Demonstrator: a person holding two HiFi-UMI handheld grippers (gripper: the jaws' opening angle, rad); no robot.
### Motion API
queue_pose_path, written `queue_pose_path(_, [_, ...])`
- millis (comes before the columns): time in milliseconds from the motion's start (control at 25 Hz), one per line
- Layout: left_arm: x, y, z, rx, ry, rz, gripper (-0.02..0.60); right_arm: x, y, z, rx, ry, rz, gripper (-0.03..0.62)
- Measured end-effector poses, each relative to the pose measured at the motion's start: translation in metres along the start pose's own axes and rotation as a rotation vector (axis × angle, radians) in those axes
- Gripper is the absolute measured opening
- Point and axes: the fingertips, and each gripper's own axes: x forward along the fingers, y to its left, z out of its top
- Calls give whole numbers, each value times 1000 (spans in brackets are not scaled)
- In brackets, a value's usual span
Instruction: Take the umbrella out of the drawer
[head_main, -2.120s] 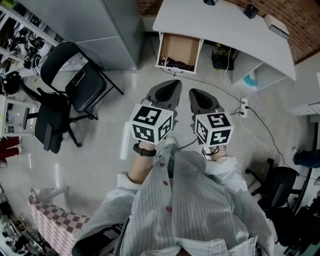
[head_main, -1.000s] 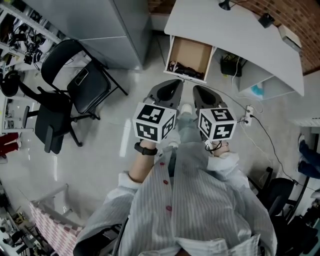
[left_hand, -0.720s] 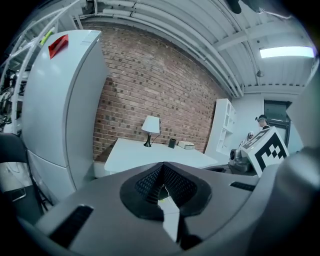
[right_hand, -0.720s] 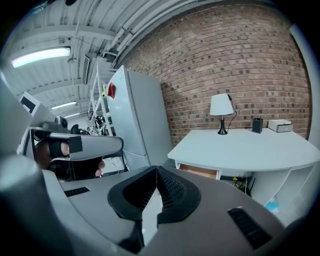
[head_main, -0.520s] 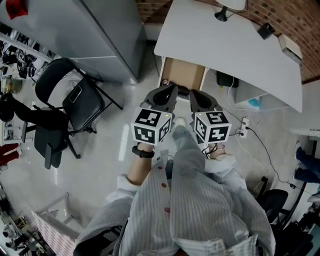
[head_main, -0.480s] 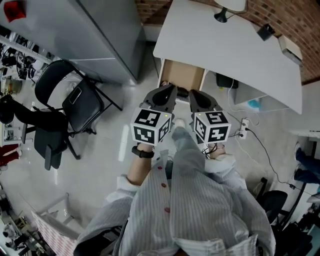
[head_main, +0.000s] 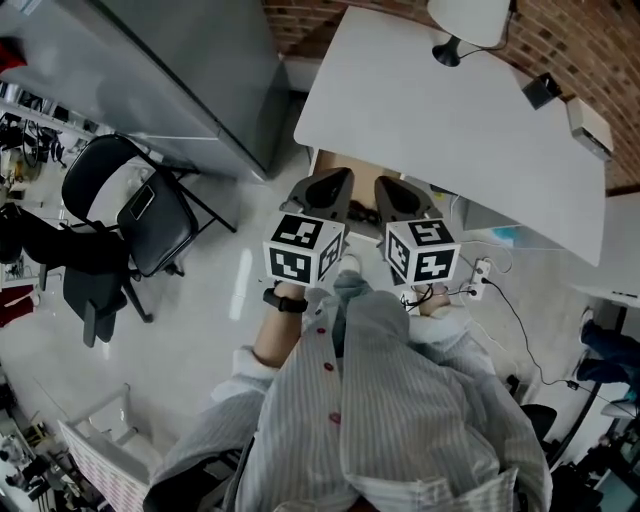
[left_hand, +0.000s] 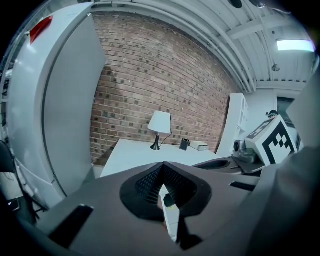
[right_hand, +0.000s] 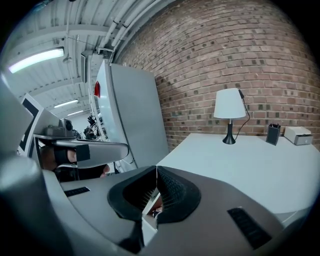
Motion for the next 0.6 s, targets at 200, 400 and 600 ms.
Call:
queue_pose_path(200, [22, 0, -1, 13, 25, -20, 9, 10, -16, 2, 5, 11, -11, 35])
queue_pose_path(400, [32, -2, -7, 25, 53, -51, 9, 11, -21, -2, 16, 19, -38, 35])
queue_pose_path(600, [31, -2, -20, 36, 88, -76, 9, 13, -21, -20, 32, 51, -64, 35])
